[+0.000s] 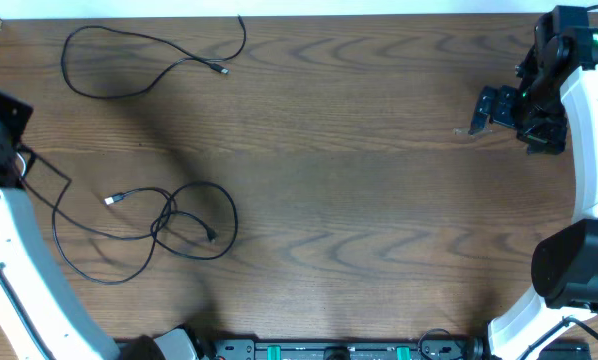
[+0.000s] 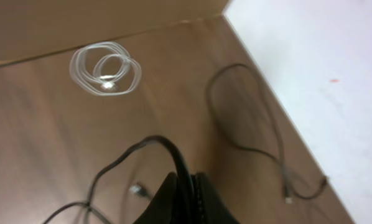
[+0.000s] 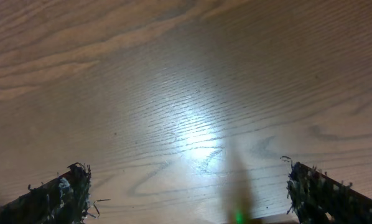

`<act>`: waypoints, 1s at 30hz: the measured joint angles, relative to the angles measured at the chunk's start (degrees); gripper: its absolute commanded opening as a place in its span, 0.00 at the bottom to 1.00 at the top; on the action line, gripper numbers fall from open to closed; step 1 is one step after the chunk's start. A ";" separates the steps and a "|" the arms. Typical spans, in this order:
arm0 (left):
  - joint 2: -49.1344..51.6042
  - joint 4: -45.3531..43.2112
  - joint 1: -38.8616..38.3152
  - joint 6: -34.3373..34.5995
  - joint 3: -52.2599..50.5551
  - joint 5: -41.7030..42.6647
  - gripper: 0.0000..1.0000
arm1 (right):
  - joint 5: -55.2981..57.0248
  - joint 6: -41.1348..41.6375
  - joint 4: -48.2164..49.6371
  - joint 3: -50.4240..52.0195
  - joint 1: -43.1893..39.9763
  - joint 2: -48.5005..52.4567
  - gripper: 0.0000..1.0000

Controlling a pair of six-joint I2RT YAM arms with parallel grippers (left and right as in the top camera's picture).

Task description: Untangle cables

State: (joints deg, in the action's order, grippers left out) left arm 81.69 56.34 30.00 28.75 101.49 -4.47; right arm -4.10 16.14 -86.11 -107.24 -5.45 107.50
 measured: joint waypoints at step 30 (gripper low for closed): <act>24.61 3.52 2.86 -11.98 0.00 22.14 0.57 | 0.00 0.00 0.02 0.00 0.00 0.00 0.99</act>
State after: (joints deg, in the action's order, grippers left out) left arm 106.30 59.86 32.86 16.78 101.49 17.67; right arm -4.10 16.14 -86.08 -107.24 -5.45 107.50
